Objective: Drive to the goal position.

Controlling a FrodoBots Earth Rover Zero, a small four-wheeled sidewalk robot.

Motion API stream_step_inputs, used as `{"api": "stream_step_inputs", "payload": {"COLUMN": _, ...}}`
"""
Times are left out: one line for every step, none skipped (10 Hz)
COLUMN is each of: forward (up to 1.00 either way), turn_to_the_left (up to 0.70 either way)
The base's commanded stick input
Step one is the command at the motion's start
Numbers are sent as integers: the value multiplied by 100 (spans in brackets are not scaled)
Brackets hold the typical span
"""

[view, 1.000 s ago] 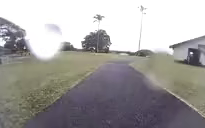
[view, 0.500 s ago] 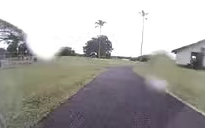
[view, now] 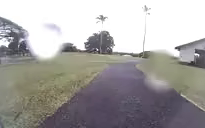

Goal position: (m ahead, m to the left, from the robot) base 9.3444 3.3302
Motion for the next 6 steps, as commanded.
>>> {"api": "stream_step_inputs", "payload": {"forward": 85, "turn_to_the_left": 0}}
{"api": "stream_step_inputs", "payload": {"forward": 85, "turn_to_the_left": 0}}
{"api": "stream_step_inputs", "payload": {"forward": 85, "turn_to_the_left": 0}}
{"api": "stream_step_inputs", "payload": {"forward": 85, "turn_to_the_left": 0}}
{"api": "stream_step_inputs", "payload": {"forward": 85, "turn_to_the_left": 0}}
{"api": "stream_step_inputs", "payload": {"forward": 85, "turn_to_the_left": 0}}
